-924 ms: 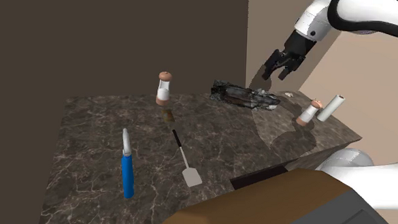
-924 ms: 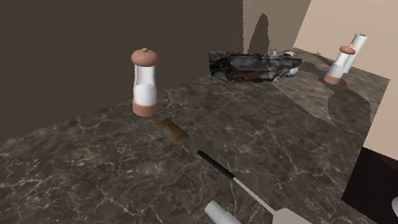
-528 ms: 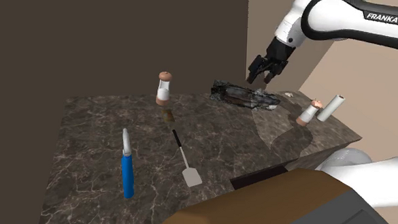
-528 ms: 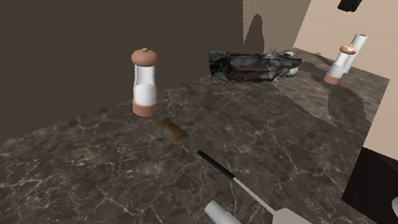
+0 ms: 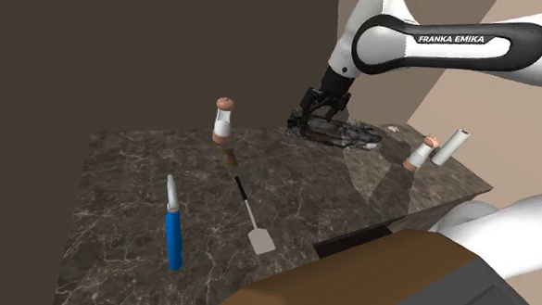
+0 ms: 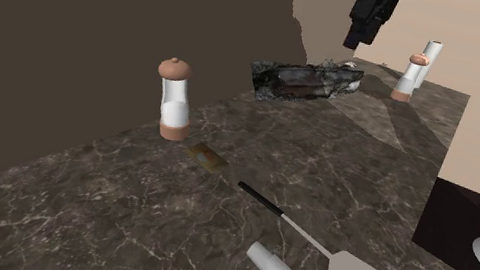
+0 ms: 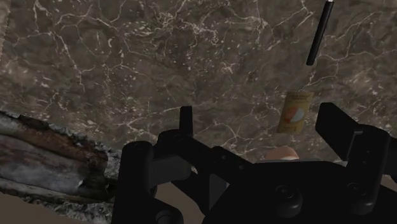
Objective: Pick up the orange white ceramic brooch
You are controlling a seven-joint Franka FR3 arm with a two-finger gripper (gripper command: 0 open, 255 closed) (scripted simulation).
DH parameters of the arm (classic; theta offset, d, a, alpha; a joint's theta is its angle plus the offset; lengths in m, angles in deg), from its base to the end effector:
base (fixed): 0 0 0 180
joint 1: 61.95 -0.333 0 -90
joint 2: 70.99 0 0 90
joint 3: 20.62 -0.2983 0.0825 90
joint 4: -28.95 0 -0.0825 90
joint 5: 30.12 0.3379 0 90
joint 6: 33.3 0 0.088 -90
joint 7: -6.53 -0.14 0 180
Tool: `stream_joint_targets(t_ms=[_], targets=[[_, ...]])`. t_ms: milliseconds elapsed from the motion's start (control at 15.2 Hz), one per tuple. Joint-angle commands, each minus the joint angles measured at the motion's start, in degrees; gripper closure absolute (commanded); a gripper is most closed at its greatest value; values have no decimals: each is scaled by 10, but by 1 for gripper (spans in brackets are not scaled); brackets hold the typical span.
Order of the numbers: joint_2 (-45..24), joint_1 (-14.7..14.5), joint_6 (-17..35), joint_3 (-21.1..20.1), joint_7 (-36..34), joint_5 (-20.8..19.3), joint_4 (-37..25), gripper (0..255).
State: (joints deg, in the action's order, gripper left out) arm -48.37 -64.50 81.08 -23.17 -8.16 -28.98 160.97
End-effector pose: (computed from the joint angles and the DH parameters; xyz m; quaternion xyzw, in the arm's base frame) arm 0.4056 0.0390 0.4737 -0.9951 0.0885 -0.0425 0.0080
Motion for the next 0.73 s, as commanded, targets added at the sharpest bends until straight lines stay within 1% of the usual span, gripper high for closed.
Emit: stream_joint_targets(t_ms=[0, 330, 660], targets=[[-40, -3, 25, -9, -12, 1, -11, 0], [-143, -11, 76, -27, -42, -5, -54, 0], [-251, -20, 113, -41, -73, -18, -114, 0]])
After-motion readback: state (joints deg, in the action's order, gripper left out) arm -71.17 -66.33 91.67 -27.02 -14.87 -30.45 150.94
